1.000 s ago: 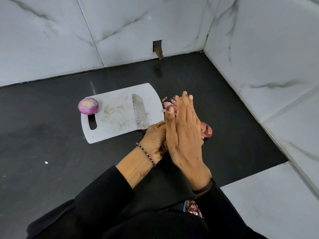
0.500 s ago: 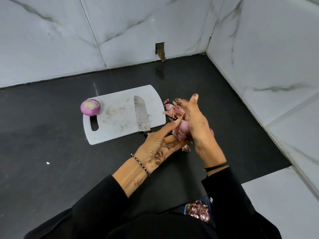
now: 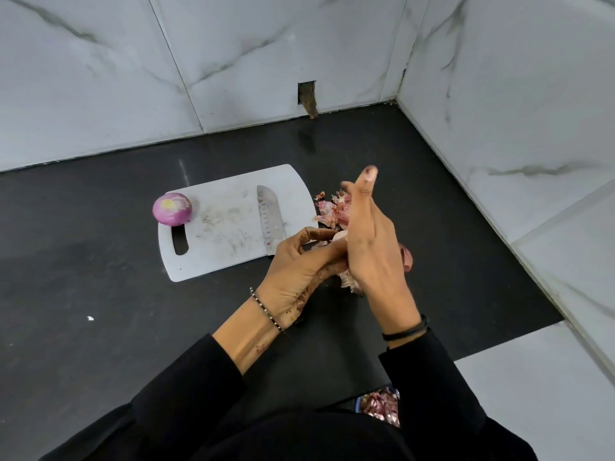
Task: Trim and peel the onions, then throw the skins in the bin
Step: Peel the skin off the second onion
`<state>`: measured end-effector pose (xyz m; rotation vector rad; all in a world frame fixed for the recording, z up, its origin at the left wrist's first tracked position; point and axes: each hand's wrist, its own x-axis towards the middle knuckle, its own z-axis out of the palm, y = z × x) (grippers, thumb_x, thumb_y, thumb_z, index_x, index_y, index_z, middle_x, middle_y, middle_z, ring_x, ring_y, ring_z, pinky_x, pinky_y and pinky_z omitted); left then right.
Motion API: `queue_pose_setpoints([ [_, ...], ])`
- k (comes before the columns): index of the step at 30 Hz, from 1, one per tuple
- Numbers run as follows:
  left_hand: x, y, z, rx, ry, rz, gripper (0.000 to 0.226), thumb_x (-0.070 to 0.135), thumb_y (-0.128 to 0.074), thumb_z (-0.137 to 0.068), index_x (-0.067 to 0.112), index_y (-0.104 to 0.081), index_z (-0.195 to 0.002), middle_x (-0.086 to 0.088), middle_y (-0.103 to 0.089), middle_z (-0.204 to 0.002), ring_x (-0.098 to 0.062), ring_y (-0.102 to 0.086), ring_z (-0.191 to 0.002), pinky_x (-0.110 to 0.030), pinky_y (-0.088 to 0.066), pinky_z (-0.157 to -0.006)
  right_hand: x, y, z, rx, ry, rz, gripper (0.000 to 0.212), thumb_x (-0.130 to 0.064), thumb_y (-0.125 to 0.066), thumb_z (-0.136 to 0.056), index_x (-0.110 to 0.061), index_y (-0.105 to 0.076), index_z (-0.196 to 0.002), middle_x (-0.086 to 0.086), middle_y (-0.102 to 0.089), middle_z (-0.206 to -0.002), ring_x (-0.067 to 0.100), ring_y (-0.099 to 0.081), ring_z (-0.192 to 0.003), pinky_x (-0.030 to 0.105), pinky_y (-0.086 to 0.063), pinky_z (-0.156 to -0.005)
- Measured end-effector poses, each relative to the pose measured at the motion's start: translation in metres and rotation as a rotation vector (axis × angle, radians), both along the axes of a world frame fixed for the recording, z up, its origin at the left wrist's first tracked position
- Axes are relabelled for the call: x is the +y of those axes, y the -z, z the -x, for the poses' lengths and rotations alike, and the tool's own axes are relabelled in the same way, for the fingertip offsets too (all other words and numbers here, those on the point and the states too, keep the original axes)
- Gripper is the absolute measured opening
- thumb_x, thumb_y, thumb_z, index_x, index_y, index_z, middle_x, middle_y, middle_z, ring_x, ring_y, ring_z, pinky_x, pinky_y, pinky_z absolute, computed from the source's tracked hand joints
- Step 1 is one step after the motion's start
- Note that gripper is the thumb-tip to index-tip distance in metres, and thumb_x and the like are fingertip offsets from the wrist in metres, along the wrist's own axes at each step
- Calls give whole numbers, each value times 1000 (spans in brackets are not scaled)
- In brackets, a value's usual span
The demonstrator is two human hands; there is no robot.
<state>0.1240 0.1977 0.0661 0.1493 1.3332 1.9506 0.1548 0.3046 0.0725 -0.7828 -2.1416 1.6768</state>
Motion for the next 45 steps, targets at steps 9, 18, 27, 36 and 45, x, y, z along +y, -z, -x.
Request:
queue_pose_setpoints([
  [9, -14, 33, 13, 15, 73, -55, 56, 25, -89, -62, 6, -61, -107, -29, -66, -113, -37, -66, -107, -47, -51, -99, 17, 0, 17, -174, -71, 396, 74, -63, -13, -104, -16, -56, -142, 4, -57, -145, 21, -48, -138, 34, -36, -110],
  [18, -11, 30, 10, 141, 42, -18, 52, 21, -91, -56, 11, -64, -99, -21, -72, -105, -32, -70, -100, -39, -58, -84, 14, 4, 16, -62, 133, 178, 86, -85, -11, -89, -27, -67, -118, -5, -69, -117, 12, -64, -110, 36, -48, -101],
  [27, -14, 26, 16, 342, 179, 102, 52, 3, -81, -67, 6, -62, -115, -9, -72, -112, -24, -68, -107, -33, -56, -87, 9, 10, 9, -57, 159, -298, 63, -63, -18, -103, -17, -49, -74, 1, -55, -73, 16, -55, -71, 33, -43, -70],
  [36, -8, 33, 11, -75, 107, -92, 49, 20, -71, -75, 3, -63, -120, -20, -68, -117, -30, -66, -110, -32, -56, -89, 36, 15, 5, -14, 341, 63, 72, -70, -17, -101, -25, -73, -99, -9, -75, -98, 7, -70, -95, 39, -53, -98],
  [45, 3, 38, 7, -141, 48, -102, 29, 10, -67, -76, 4, -73, -104, -12, -73, -105, -18, -71, -97, -26, -58, -78, -9, 1, 14, 149, 270, -105, 66, -60, -20, -106, -11, -63, -95, 0, -63, -85, 11, -58, -88, 21, -40, -78],
])
